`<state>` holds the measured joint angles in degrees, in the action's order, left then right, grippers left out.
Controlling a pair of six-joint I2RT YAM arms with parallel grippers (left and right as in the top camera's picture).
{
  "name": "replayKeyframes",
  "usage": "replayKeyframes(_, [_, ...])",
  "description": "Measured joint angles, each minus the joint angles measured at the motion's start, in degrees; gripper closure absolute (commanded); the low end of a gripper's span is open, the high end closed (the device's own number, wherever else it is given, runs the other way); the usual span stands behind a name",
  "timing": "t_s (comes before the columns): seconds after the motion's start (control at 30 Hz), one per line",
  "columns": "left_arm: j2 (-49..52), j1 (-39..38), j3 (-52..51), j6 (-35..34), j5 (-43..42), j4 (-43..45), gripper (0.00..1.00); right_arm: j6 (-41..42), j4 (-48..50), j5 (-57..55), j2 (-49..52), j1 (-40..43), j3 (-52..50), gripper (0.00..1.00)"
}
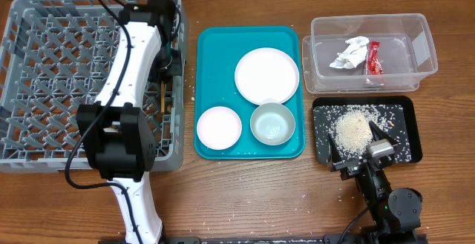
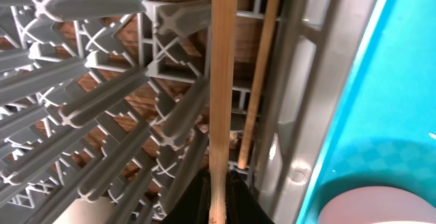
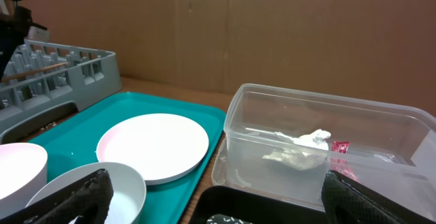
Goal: Sort waste into correct bins and load items into the dishwasher
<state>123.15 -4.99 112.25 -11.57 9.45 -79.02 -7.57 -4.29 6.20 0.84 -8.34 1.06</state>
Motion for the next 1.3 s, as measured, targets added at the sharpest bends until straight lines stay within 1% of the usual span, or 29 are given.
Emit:
replayKeyframes(0.03, [0.0, 0.1, 0.0, 0.1, 0.0, 0.0, 0.64, 0.0, 0.0, 0.0, 0.0, 0.0, 0.0, 0.00])
replayKeyframes(0.1, [0.0, 0.2, 0.1, 0.4, -0.2, -0.7, 0.49, 0.0, 0.0, 0.0, 0.0, 0.0, 0.0, 0.00])
replayKeyframes(0.13, [0.0, 0.2, 0.5, 0.3, -0.8, -1.5, 0.48, 0.0, 0.0, 0.0, 0.0, 0.0, 0.0, 0.00])
replayKeyframes(0.17, [0.0, 0.2, 0.9, 0.5, -1.4, -2.3, 0.49, 0.0, 0.0, 0.0, 0.0, 0.0, 0.0, 0.00])
replayKeyframes(0.27, [0.0, 0.2, 5.3, 1.0, -4.0, -5.8, 0.64, 0.0, 0.0, 0.0, 0.0, 0.0, 0.0, 0.00])
replayKeyframes(0.33, [0.0, 0.2, 10.2, 1.0, -6.5, -7.5, 0.68, 0.0, 0.0, 0.0, 0.0, 0.0, 0.0, 0.00])
replayKeyframes(0.43, [-0.8, -0.2, 15.6, 1.0, -11.3, -7.7, 0.69, 0.0, 0.0, 0.0, 0.0, 0.0, 0.0, 0.00])
replayKeyframes(0.5, [-1.8, -1.5, 16.7, 0.8, -14.0, -7.6, 0.69, 0.0, 0.0, 0.0, 0.0, 0.0, 0.0, 0.00])
replayKeyframes(0.63, [-2.6, -7.8, 16.2, -0.8, -16.2, -4.8, 0.66, 0.0, 0.0, 0.0, 0.0, 0.0, 0.0, 0.00])
replayKeyframes(0.7, [-2.6, -12.8, 14.0, -2.1, -16.4, -2.7, 0.66, 0.0, 0.0, 0.0, 0.0, 0.0, 0.0, 0.00])
replayKeyframes(0.87, [-2.5, -25.0, 4.0, -6.3, -16.6, -0.2, 0.61, 0.0, 0.0, 0.0, 0.0, 0.0, 0.0, 0.00])
replayKeyframes(0.97, [-2.5, -29.0, -2.2, -7.8, -16.6, 4.5, 0.56, 0.0, 0.0, 0.0, 0.0, 0.0, 0.0, 0.01])
replayKeyframes(1.03, [-2.4, -30.0, -5.8, -8.1, -16.4, 8.4, 0.56, 0.0, 0.0, 0.0, 0.0, 0.0, 0.0, 0.00])
replayKeyframes(1.07, [-2.4, -30.3, -7.3, -8.3, -16.1, 10.2, 0.57, -0.1, 0.0, 0.0, 0.0, 0.0, 0.0, 0.00])
replayKeyframes(1.1, [-2.4, -30.4, -10.3, -8.7, -15.0, 12.8, 0.58, -0.1, 0.0, 0.0, 0.0, 0.0, 0.0, 0.00])
replayKeyframes(1.2, [-2.4, -30.3, -15.2, -10.5, -11.8, 18.3, 0.60, -0.2, 0.0, 0.0, 0.0, 0.0, 0.0, 0.00])
replayKeyframes(1.3, [-2.4, -30.1, -19.1, -11.1, -9.3, 21.9, 0.60, -0.2, 0.0, 0.0, 0.0, 0.0, 0.0, 0.00])
